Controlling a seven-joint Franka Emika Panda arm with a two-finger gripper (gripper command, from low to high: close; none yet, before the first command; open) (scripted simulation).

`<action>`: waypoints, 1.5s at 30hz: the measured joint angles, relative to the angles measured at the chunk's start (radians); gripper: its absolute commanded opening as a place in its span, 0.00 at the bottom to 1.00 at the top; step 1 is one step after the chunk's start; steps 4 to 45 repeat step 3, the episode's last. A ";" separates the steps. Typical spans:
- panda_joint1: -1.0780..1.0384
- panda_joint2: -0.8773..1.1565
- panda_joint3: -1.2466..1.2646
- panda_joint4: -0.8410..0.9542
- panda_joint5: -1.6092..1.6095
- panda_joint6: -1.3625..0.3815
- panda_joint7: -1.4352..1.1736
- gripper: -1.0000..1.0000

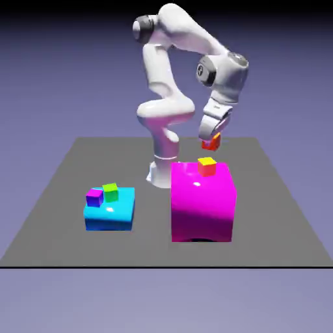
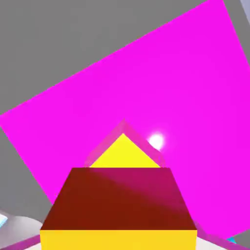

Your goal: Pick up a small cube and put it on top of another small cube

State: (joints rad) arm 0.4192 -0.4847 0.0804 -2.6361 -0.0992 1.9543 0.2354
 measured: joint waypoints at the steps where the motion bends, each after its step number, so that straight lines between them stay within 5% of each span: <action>1: -0.001 0.003 -0.001 -0.014 -0.001 0.017 0.001 1.00; 45: -0.001 0.003 -0.001 -0.014 -0.004 0.018 0.002 1.00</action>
